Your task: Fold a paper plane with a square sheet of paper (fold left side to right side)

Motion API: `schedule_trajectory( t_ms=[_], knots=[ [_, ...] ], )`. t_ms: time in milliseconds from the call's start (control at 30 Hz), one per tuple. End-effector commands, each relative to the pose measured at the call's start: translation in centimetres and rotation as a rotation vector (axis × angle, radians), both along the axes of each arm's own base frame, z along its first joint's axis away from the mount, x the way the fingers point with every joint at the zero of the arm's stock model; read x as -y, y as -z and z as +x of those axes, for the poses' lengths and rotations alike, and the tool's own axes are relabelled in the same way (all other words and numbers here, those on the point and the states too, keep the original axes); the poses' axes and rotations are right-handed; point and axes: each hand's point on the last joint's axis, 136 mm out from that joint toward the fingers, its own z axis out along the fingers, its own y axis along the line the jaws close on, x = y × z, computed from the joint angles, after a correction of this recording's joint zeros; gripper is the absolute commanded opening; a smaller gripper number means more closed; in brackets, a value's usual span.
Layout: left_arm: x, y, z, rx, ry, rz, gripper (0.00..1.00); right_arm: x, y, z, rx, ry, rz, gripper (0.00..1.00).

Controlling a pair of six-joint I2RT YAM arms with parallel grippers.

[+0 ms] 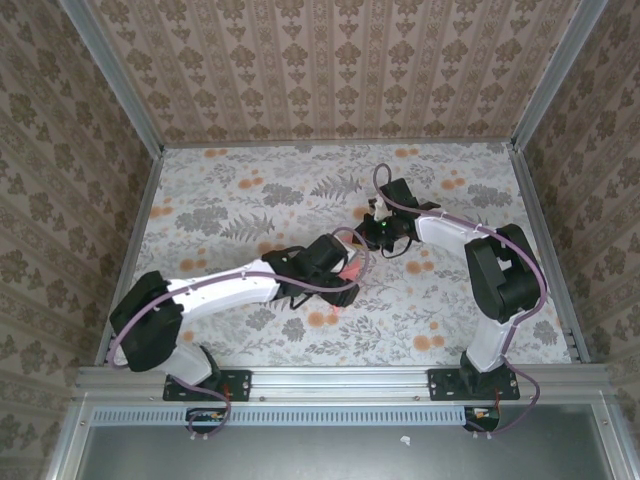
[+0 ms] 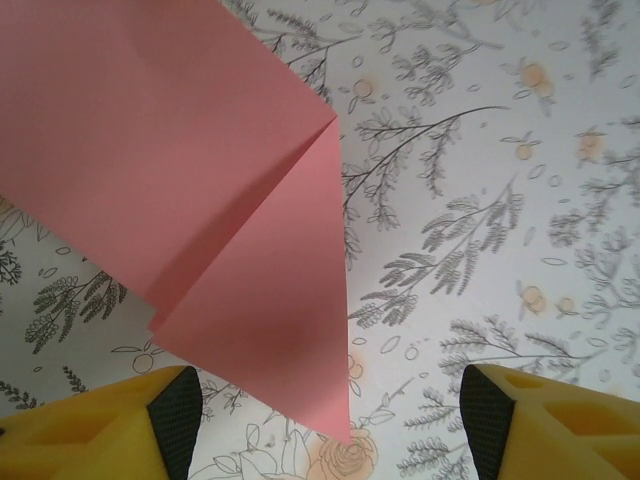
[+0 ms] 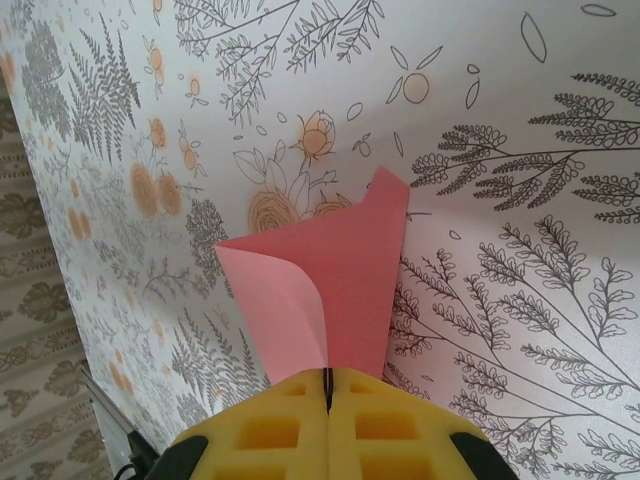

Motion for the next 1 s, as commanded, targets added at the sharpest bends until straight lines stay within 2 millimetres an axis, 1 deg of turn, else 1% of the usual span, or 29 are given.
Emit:
schedule_trajectory(
  t_ms=[0,200,300,467,567,767,867,967],
  knots=[
    [0.3,0.0,0.9,0.030,-0.066,0.043,0.72,-0.3,0.4,0.7,-0.010,0.033,-0.009,0.00],
    [1.4,2.0,1.0,0.059,-0.055,0.149,0.67,-0.5,0.7,0.7,-0.020,0.029,-0.004,0.00],
    [1.5,2.8,1.1,0.087,-0.049,0.218,0.65,-0.5,0.7,0.7,-0.020,0.026,-0.003,0.00],
    [1.1,3.7,1.5,0.107,-0.064,0.284,0.59,-0.6,0.8,0.6,-0.026,0.020,0.000,0.00],
    [0.6,4.0,1.7,0.126,-0.074,0.329,0.55,-0.6,0.8,0.6,-0.026,0.019,-0.001,0.00],
    [0.4,4.8,1.7,0.149,-0.069,0.381,0.50,-0.7,0.8,0.6,-0.028,0.017,0.002,0.00],
    [0.4,5.1,1.8,0.148,-0.074,0.388,0.45,-0.7,0.8,0.6,-0.029,0.015,0.002,0.00],
    [0.2,5.3,1.7,0.144,-0.072,0.396,0.37,-0.7,0.9,0.5,-0.032,0.012,0.001,0.00]
  ],
)
